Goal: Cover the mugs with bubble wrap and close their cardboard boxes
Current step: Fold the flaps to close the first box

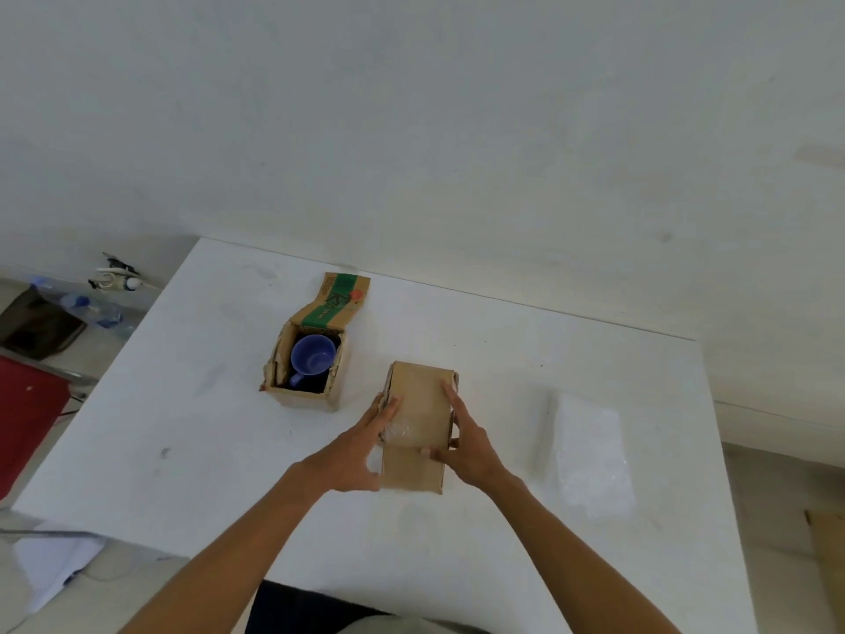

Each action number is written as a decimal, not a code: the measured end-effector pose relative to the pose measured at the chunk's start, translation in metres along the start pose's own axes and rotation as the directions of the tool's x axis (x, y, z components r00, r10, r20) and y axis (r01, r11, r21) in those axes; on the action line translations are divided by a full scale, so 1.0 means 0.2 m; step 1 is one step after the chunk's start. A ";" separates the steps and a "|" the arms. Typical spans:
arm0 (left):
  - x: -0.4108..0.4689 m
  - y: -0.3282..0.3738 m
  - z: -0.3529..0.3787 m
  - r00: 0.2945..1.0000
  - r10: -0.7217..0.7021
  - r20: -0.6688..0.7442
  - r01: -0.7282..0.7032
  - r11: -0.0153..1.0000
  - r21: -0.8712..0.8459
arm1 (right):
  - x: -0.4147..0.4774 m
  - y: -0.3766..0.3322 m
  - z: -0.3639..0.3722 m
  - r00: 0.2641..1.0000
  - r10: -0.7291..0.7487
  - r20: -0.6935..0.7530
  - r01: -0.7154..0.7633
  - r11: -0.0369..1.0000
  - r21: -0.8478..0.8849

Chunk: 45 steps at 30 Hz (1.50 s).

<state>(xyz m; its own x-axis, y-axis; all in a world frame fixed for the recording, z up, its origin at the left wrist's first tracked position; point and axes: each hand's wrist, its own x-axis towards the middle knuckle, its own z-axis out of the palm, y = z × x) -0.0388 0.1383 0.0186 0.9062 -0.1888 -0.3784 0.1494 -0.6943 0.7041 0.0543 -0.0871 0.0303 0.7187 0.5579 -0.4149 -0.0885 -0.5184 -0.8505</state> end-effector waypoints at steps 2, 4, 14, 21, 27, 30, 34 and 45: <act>0.00 0.02 0.03 0.997 -0.025 -0.072 0.021 0.998 -0.051 | 0.00 0.01 -0.01 1.000 -0.002 0.025 0.003 0.999 -0.036; 0.00 0.05 0.08 0.972 -0.065 -0.227 0.045 0.995 -0.093 | 0.00 0.01 -0.02 0.999 -0.004 0.054 0.008 0.997 -0.071; -0.02 0.15 0.04 0.917 -0.219 -0.335 0.111 0.944 -0.312 | -0.04 -0.04 -0.23 0.991 0.123 0.049 -0.124 0.992 0.033; 0.10 0.27 0.02 0.802 -0.459 -0.381 0.214 0.818 -0.534 | -0.01 -0.07 -0.18 0.960 0.235 -0.156 -0.218 0.969 0.114; 0.15 0.28 -0.01 0.780 -0.431 -0.454 0.192 0.855 -0.482 | 0.01 -0.11 -0.14 0.941 0.185 -0.282 -0.175 0.983 0.060; 0.11 0.21 0.01 0.871 -0.176 -0.459 0.021 0.947 -0.322 | -0.03 -0.13 -0.14 0.922 0.113 -0.370 -0.112 0.993 0.025; 0.07 0.14 0.03 0.942 -0.034 -0.333 -0.006 0.993 -0.117 | -0.07 -0.09 -0.10 0.916 -0.086 -0.392 0.045 0.993 -0.110; 0.15 0.14 -0.04 0.934 0.016 -0.357 -0.001 0.999 0.042 | -0.04 0.01 -0.09 0.680 -0.723 -0.120 0.373 0.483 -0.792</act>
<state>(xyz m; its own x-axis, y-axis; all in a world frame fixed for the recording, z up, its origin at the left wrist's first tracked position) -0.0051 0.1186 0.0320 0.9900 0.0603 -0.1274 0.1314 -0.7225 0.6788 0.0607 -0.1045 0.0369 0.6358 0.6763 0.3720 0.7719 -0.5554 -0.3094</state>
